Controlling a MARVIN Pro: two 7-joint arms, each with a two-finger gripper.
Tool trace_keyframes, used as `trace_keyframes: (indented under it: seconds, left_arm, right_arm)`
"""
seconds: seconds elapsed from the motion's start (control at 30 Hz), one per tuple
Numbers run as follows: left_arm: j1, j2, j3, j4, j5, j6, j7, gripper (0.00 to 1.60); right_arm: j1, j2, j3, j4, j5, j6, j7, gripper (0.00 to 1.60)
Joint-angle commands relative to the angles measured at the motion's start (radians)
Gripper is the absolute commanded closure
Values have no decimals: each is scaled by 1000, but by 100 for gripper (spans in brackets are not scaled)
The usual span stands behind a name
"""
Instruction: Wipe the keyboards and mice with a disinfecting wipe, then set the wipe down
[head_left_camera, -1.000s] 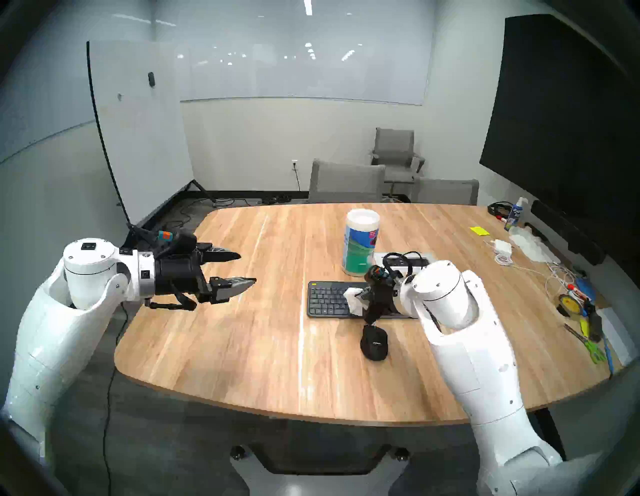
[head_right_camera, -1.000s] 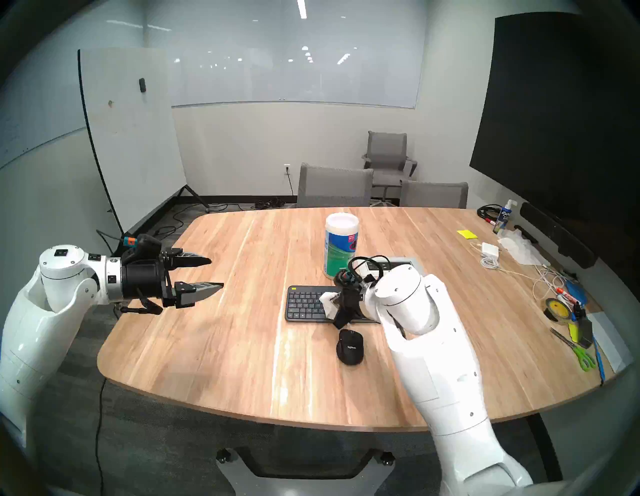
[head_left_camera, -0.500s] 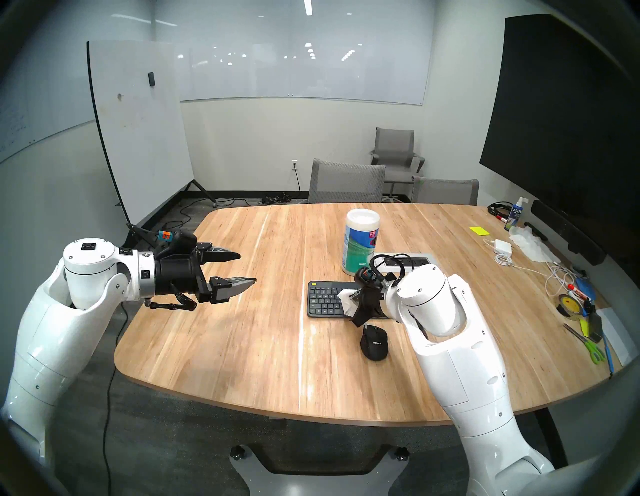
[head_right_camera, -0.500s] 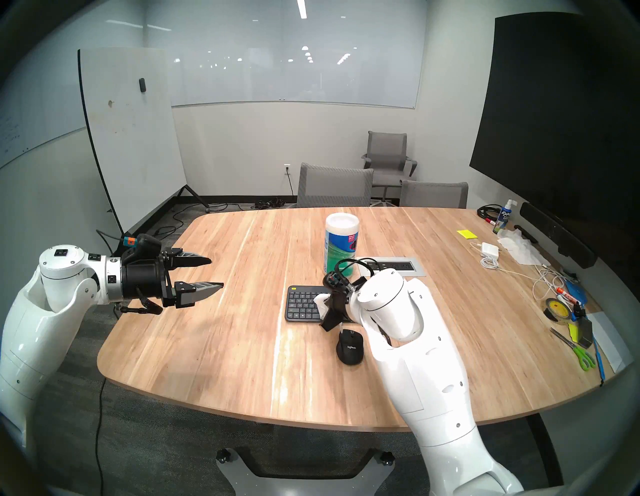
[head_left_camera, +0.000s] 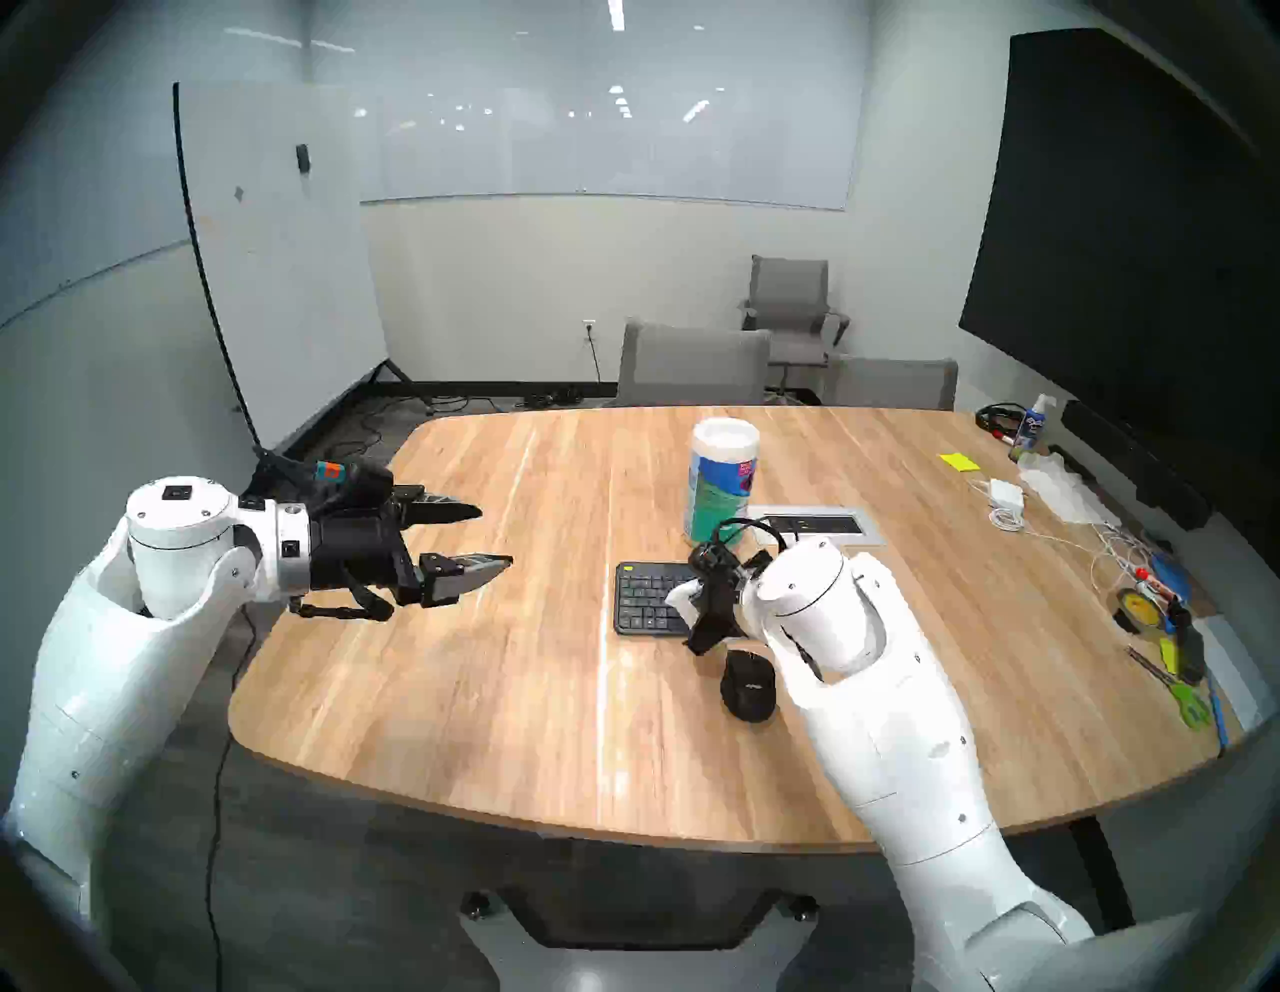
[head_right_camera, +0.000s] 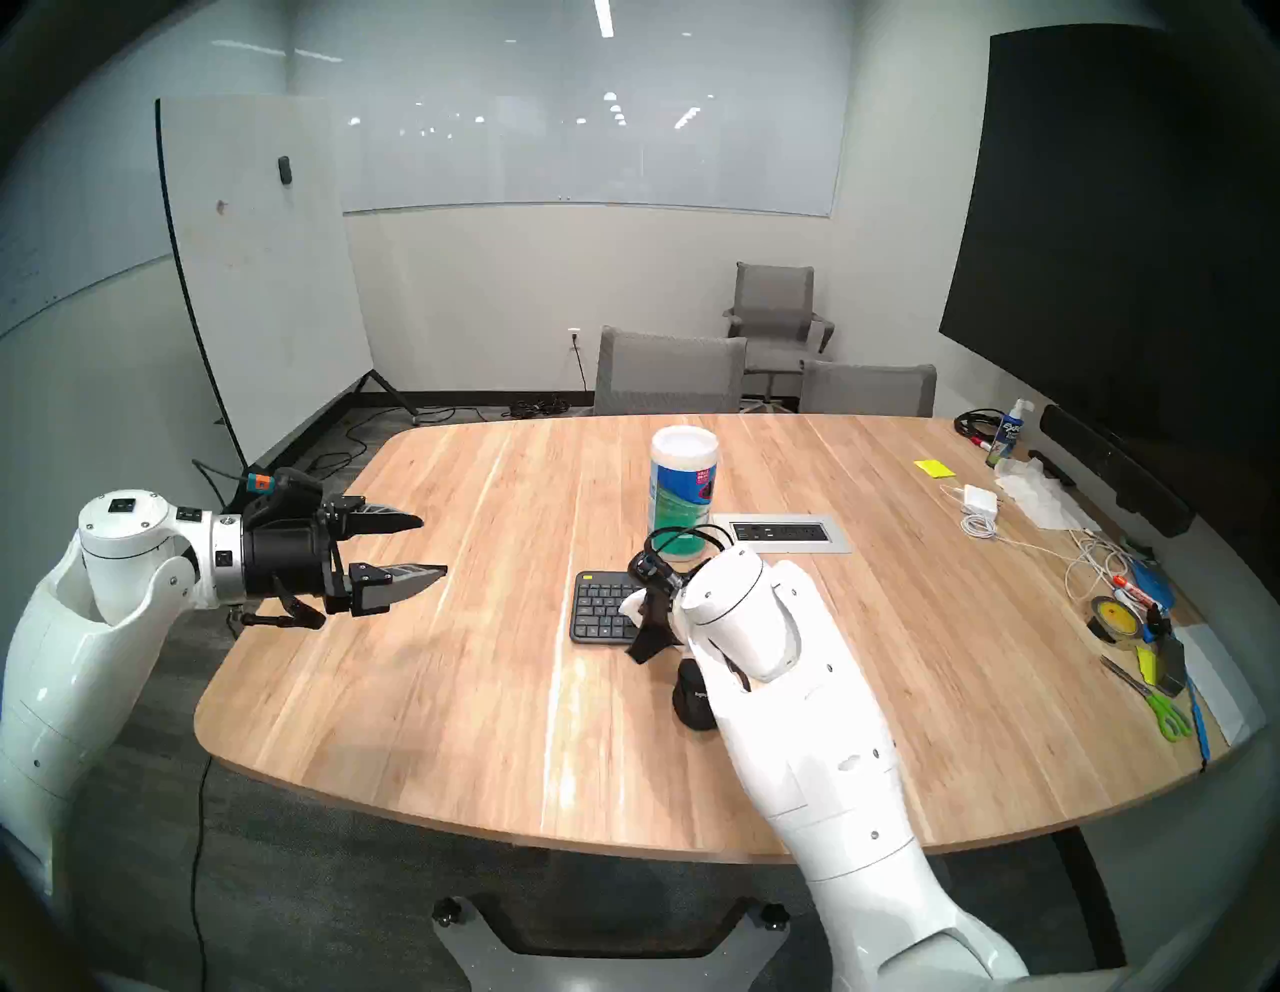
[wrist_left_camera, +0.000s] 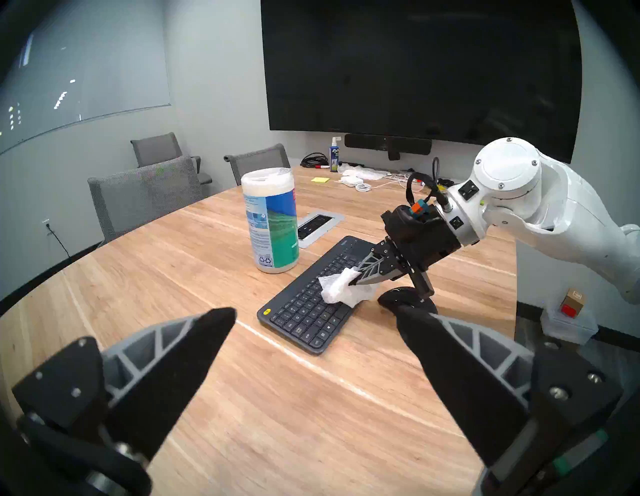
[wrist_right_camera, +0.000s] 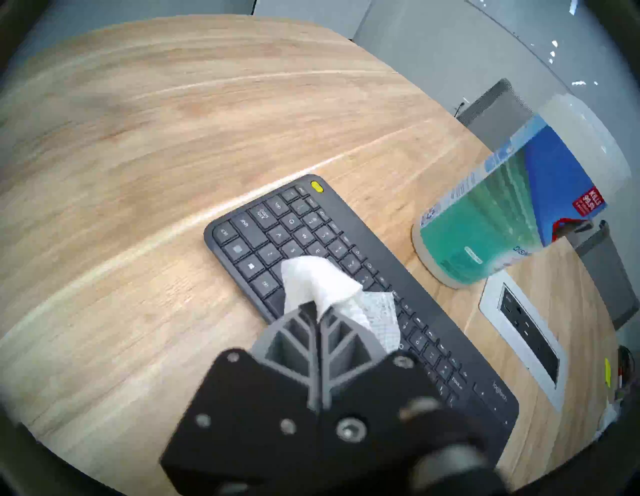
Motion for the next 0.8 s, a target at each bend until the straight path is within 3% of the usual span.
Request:
trace_keyframes:
  seconds: [0.0, 0.27, 0.77]
  left_arm:
    - [-6, -2, -10, -8, -7, -1, 0, 0]
    - [-6, -2, -9, -7, -6, -1, 0, 0]
    - [-6, -2, -9, -7, -6, -1, 0, 0]
  right_arm:
    - [74, -49, -10, 47, -14, -16, -51, 160]
    - [141, -92, 21, 182, -41, -36, -117, 160]
    - [263, -80, 110, 360, -25, -86, -160, 160]
